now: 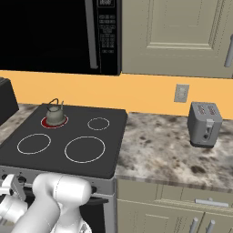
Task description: Lower the heat of the kettle.
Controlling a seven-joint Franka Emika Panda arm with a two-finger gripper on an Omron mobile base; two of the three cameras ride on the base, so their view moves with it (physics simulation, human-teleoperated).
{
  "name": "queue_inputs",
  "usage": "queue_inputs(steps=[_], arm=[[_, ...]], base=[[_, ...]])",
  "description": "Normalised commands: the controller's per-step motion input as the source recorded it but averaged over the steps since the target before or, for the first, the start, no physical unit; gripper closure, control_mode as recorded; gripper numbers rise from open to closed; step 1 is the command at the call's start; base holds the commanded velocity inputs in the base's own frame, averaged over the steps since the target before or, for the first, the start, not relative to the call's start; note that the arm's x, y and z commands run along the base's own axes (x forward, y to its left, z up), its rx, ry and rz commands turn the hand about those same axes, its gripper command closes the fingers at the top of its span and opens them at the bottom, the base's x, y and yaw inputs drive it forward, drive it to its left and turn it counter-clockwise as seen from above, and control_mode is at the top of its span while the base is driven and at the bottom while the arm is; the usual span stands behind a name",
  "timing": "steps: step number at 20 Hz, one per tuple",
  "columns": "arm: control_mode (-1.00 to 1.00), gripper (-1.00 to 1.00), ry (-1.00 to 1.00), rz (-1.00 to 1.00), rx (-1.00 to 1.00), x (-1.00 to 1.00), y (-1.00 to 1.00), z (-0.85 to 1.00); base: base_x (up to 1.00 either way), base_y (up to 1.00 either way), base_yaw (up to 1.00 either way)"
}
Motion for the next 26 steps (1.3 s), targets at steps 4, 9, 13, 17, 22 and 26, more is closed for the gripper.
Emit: queue_inputs(steps=[4,9,13,17,22,26], arm=[[-1.0,-1.0,0.0,0.0,0.0,-0.03,0.06,-0.06],[-1.0,-1.0,0.0,0.0,0.0,-0.17,0.03,0.0],[-1.0,-1.0,0.0,0.0,0.0,-0.14,0.04,0.0],[-1.0,-1.0,0.0,0.0,0.0,-0.01,0.03,0.0],[-1.0,-1.0,0.0,0.0,0.0,0.06,0.04,0.0],[-1.0,-1.0,0.0,0.0,0.0,0.16,0.02,0.0]], base=[[0.0,0.0,0.0],[0.0,0.0,0.0],[0.0,0.0,0.0],[0.0,0.0,0.0],[0.0,0.0,0.0],[0.0,0.0,0.0]])
